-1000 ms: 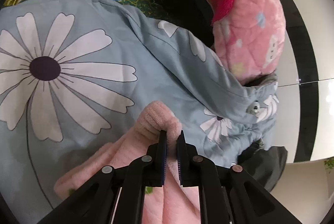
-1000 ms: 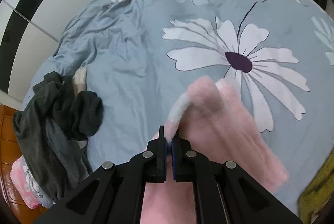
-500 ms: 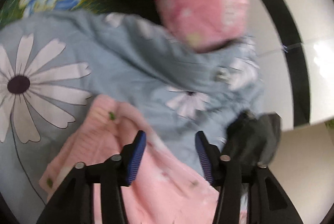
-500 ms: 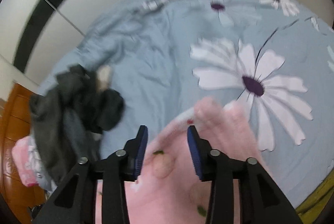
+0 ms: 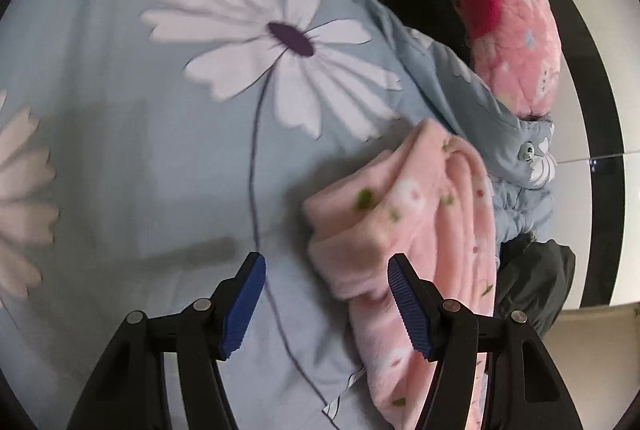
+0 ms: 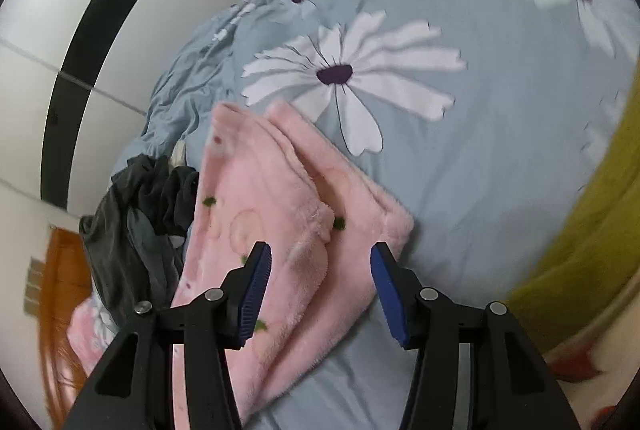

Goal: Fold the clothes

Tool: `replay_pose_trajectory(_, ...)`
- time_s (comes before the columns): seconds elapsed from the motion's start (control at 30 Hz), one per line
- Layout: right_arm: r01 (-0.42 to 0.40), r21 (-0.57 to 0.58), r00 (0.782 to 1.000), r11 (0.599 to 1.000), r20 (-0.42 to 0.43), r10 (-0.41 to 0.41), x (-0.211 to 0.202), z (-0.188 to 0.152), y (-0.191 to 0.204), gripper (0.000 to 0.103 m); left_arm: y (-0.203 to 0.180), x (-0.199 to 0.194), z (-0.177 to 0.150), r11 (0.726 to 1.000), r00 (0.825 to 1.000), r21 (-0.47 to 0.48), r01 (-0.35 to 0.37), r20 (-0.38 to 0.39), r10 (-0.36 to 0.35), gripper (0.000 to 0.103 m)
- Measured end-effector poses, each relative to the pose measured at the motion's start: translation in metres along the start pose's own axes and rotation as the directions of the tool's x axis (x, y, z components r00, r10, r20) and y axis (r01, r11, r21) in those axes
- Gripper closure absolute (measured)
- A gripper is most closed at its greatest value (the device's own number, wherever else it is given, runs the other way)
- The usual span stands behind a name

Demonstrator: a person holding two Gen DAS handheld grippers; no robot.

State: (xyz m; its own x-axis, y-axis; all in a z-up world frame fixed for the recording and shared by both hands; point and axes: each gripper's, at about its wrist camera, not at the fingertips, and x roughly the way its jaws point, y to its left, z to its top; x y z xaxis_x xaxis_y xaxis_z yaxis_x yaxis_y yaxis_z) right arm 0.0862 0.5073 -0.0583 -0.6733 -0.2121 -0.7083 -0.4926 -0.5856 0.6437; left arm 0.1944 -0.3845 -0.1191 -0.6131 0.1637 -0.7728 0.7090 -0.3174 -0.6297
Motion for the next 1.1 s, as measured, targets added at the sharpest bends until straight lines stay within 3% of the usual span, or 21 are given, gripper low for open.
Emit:
replay_pose_trajectory(0.2, -0.077, 0.028, 0.996, 0.997, -0.031, 0.078, 0.017, -0.013, 0.007, 0.05, -0.009, 0.013, -0.015, 0.999, 0.999, 0.028, 0.018, -0.04, -0.017, 0.035)
replay_pose_trajectory(0.33, -0.052, 0.056, 0.998, 0.997, -0.031, 0.053, 0.022, -0.02, -0.006, 0.05, -0.022, 0.026, -0.02, 0.998, 0.997, 0.056, 0.037, -0.066, -0.034, 0.035)
replay_pose_trajectory(0.47, -0.133, 0.16, 0.991, 0.978, 0.0, 0.135, 0.03, -0.019, -0.016, 0.05, -0.026, 0.037, -0.025, 0.998, 0.996, 0.039, 0.047, -0.082, -0.044, 0.035)
replay_pose_trajectory(0.6, -0.174, 0.152, 0.983, 0.973, 0.088, 0.162, 0.023, -0.008, 0.002, 0.055, -0.026, 0.04, -0.028, 0.998, 0.995, 0.033, 0.047, -0.091, -0.044, 0.035)
replay_pose_trajectory(0.67, -0.144, 0.133, 0.985, 0.981, 0.113, 0.129, 0.018, -0.002, 0.013, 0.073, -0.027, 0.039, -0.028, 0.998, 0.995, 0.042, 0.042, -0.089, -0.038, 0.035)
replay_pose_trajectory(0.7, -0.13, 0.125, 0.987, 0.984, 0.113, 0.116, 0.017, 0.0, 0.017, 0.088, -0.027, 0.039, -0.028, 0.998, 0.995, 0.042, 0.043, -0.089, -0.039, 0.035)
replay_pose_trajectory(0.73, -0.122, 0.111, 0.987, 0.986, 0.113, 0.11, 0.014, 0.002, 0.02, 0.092, -0.028, 0.039, -0.027, 0.998, 0.995, 0.042, 0.044, -0.09, -0.04, 0.035)
replay_pose_trajectory(0.83, -0.103, 0.054, 0.987, 0.993, 0.133, 0.095, -0.002, 0.004, 0.031, 0.094, -0.029, 0.039, -0.027, 0.998, 0.995, 0.041, 0.048, -0.09, -0.044, 0.035)
replay_pose_trajectory(0.93, -0.045, -0.048, 0.976, 0.998, 0.209, 0.054, -0.029, 0.002, 0.038, 0.095, -0.028, 0.038, -0.029, 0.998, 0.994, 0.044, 0.053, -0.096, -0.048, 0.035)
replay_pose_trajectory(1.03, 0.08, -0.005, 0.987, 0.997, 0.139, -0.079, -0.01, -0.003, 0.01, 0.095, -0.028, 0.042, -0.029, 0.998, 0.994, 0.044, 0.046, -0.098, -0.042, 0.035)
replay_pose_trajectory(1.1, 0.087, 0.052, 0.991, 0.995, 0.095, -0.092, 0.004, -0.007, -0.012, 0.095, -0.026, 0.043, -0.028, 0.998, 0.994, 0.032, 0.05, -0.097, -0.046, 0.035)
